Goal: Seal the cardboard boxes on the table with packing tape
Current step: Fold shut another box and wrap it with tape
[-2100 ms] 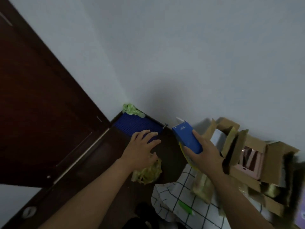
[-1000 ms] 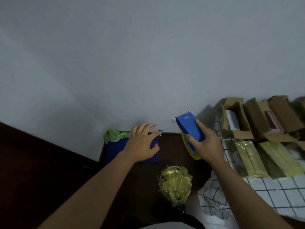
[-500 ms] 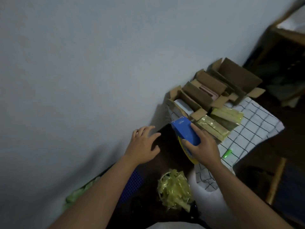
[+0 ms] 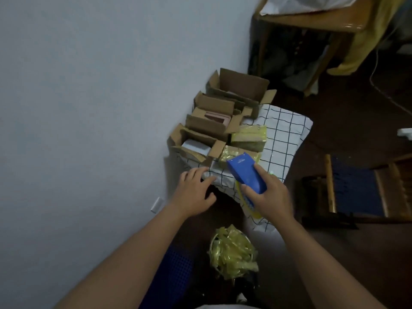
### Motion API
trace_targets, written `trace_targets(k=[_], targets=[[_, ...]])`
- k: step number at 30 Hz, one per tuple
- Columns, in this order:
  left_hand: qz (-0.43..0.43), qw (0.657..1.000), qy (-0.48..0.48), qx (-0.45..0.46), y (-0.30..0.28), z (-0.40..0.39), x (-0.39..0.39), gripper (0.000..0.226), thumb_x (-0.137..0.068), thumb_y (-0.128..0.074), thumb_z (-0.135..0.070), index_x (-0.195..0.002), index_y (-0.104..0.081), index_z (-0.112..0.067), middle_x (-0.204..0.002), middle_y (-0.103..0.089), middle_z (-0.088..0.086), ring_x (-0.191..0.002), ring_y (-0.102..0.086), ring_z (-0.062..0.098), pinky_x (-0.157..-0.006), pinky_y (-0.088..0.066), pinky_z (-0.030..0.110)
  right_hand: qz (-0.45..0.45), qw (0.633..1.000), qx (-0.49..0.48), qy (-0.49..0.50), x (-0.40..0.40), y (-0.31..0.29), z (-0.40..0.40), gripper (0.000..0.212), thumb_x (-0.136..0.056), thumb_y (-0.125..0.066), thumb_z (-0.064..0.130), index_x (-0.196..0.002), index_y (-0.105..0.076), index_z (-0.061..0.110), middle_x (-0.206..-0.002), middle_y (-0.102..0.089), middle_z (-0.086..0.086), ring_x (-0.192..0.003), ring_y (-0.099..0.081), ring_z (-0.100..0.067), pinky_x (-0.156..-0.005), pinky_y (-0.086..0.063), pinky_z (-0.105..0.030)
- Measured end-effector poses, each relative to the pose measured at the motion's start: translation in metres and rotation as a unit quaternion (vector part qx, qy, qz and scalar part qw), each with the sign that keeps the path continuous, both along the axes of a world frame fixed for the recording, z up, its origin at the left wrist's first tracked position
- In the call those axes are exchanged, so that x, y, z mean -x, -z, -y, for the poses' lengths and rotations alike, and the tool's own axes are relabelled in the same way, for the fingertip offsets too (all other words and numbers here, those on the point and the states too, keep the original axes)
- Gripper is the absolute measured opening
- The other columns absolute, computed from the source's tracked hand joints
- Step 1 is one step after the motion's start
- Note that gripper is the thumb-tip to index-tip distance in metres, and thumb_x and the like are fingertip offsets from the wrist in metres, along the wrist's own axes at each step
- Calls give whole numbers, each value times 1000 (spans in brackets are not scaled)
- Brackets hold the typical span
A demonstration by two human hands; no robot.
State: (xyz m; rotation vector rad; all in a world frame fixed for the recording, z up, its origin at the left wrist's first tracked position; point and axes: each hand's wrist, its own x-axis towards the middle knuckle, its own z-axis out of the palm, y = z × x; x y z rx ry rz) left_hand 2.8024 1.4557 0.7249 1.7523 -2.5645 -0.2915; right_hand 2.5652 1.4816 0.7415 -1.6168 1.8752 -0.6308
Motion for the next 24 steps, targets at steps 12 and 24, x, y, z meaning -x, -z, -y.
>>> trace_targets(k=[12,24], targets=[[53,999,5,-12,-8,65,15,54,-83,-51,-45,-134,-55,-28,-146,-43,4,-135,-34,25,-105,-27,43,48,998,-19,27,20,11,60,75,-86,-66,55,-152,-33,42,-112,-52,2,-96,-51,-16,-74,-39,-30],[50,988,72,-125,93,224,-45,49,-89,-52,-36,-137,-51,-25,-145,-43,6,-135,-35,25,-107,-30,40,18,990,-70,124,-53,72,175,77,-85,-67,54,-152,-33,40,-120,-55,-1,-99,-52,-16,-78,-43,-31]])
